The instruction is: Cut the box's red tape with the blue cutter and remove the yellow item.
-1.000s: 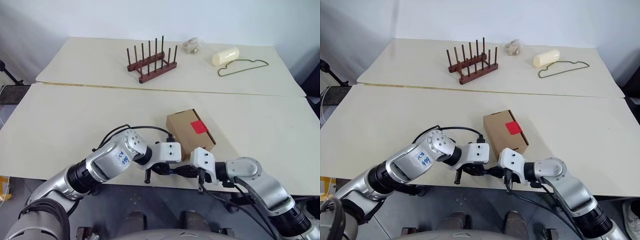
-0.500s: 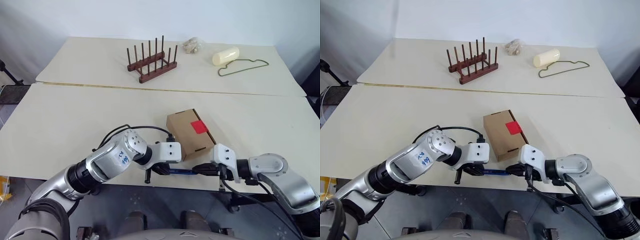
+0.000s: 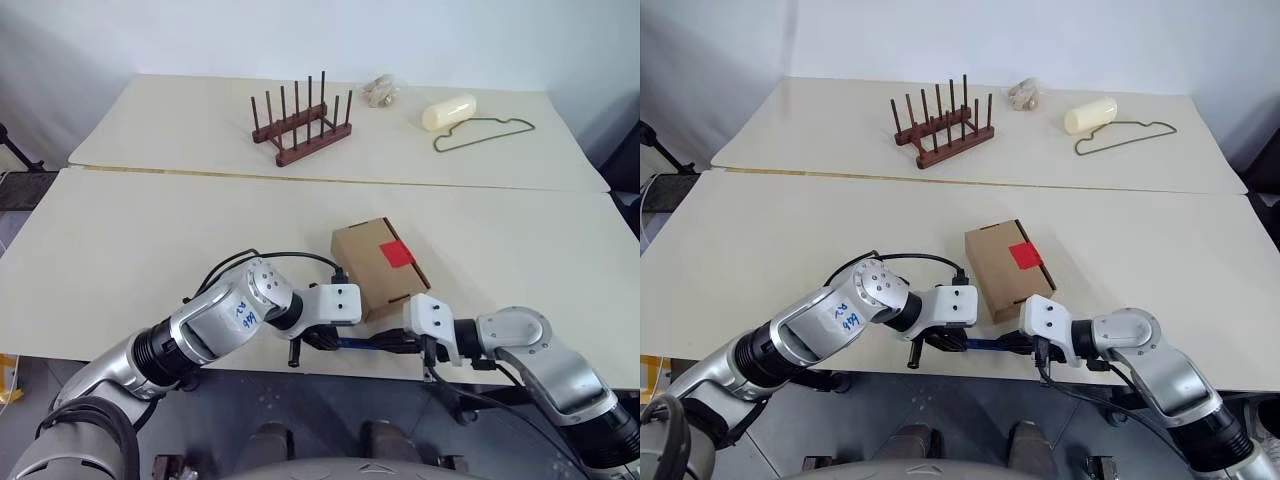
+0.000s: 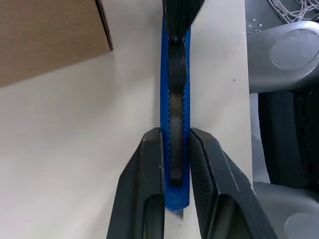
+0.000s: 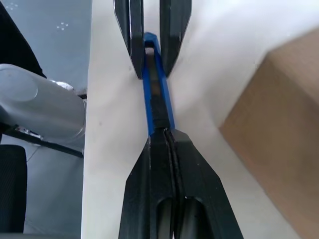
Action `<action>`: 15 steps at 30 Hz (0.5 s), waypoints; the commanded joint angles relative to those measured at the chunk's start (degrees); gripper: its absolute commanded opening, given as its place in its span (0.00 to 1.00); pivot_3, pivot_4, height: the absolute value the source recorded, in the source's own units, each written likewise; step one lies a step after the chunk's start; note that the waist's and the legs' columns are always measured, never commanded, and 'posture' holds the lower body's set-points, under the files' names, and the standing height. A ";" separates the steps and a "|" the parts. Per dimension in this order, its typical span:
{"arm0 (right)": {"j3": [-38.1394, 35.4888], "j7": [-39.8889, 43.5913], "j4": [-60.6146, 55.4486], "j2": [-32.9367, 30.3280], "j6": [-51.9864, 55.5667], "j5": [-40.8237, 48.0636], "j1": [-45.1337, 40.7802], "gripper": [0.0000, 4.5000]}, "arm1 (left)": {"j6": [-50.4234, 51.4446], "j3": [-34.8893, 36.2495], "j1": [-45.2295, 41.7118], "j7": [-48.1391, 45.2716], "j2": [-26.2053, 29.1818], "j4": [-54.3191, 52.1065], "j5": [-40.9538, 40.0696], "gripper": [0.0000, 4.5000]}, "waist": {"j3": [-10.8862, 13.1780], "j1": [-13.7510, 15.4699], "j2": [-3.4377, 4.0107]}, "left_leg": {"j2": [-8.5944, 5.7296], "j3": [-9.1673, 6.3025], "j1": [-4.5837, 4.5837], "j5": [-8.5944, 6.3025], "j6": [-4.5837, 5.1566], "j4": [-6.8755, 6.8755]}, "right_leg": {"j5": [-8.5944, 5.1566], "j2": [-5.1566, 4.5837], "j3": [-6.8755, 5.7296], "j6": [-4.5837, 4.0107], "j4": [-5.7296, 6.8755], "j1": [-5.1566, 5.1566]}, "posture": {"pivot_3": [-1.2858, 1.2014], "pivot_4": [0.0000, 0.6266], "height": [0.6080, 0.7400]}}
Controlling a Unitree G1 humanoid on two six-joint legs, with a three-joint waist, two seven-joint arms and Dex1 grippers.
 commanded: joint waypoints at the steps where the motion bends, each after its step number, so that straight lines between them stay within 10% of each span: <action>1: 2.50 0.53 0.57 1.09 -0.63 -1.31 -0.56 0.01 | 1.09 -1.55 0.28 0.31 0.22 0.57 -0.45 0.09 | 0.00 -0.01 0.00 | 0.00 0.00 0.00 0.00 0.00 0.00 | 0.00 0.00 0.00 0.00 0.00 0.00 | 0.52 0.24 1.00; 15: 6.38 -2.47 -1.49 7.28 3.01 -2.21 -2.06 0.01 | 1.19 -1.14 0.56 0.70 0.28 0.55 -0.67 0.09 | 0.00 -0.04 0.01 | 0.00 -0.01 0.01 0.03 -0.06 -0.01 | 0.00 0.00 0.00 0.00 0.00 0.00 | 0.52 0.24 1.00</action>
